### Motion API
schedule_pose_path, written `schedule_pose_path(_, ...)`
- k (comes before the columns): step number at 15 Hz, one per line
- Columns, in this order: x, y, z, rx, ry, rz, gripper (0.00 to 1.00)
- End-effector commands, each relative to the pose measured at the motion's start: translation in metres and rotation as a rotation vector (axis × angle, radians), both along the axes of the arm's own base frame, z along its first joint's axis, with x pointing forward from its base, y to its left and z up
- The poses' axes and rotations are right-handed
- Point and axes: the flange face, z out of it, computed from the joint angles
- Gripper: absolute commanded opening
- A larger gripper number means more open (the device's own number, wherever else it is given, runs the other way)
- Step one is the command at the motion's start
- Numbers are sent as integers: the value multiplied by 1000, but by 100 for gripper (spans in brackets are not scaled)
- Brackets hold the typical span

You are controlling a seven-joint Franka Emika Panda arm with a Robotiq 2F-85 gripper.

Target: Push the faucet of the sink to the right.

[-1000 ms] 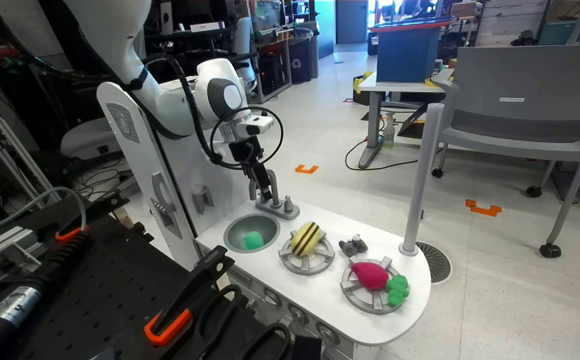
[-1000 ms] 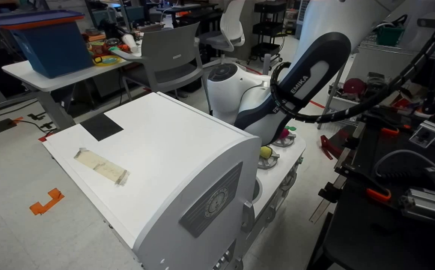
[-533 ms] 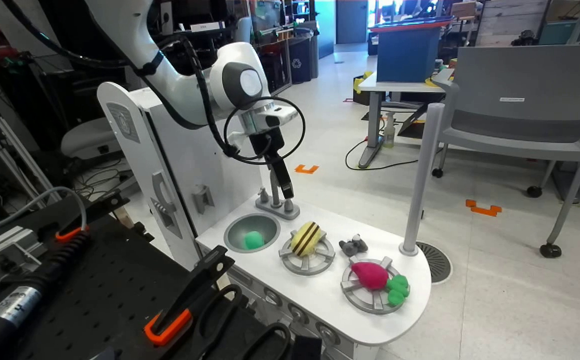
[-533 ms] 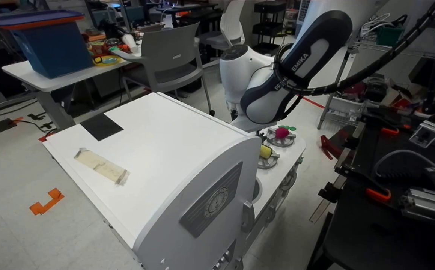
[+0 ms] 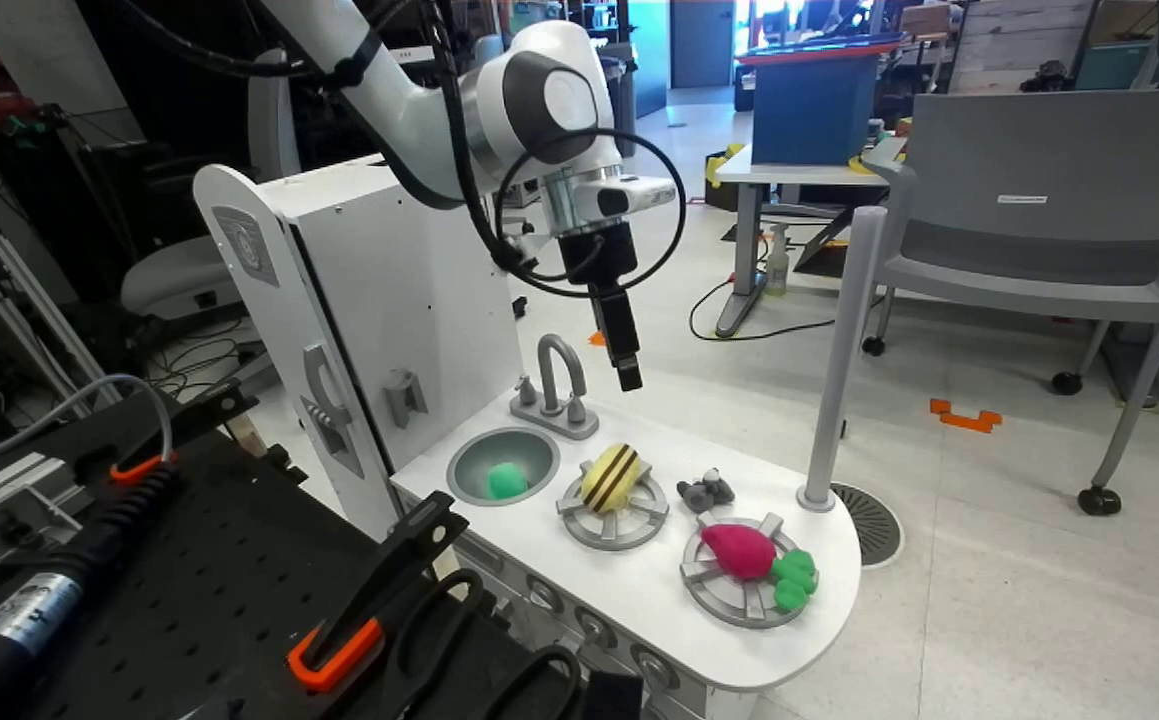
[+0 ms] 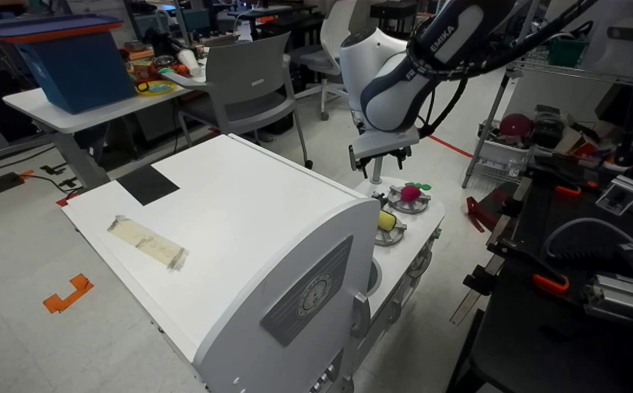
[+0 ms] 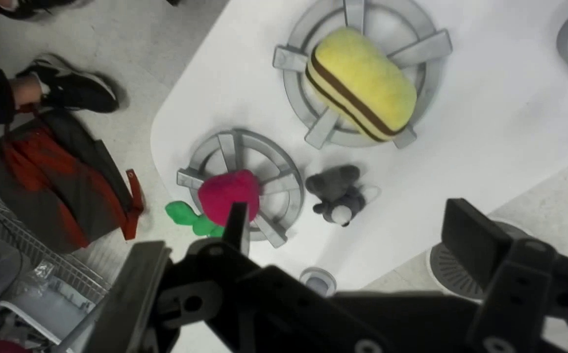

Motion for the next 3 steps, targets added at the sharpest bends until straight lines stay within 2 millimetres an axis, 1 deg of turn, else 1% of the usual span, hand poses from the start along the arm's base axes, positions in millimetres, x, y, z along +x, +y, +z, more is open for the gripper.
schedule_pose_path(1,-28,33,53,106,160,53,100)
schedule_pose_path(2,-8,19,20,44,85,27,100)
schedule_pose_path(3,-13,28,32,60,117,40,100)
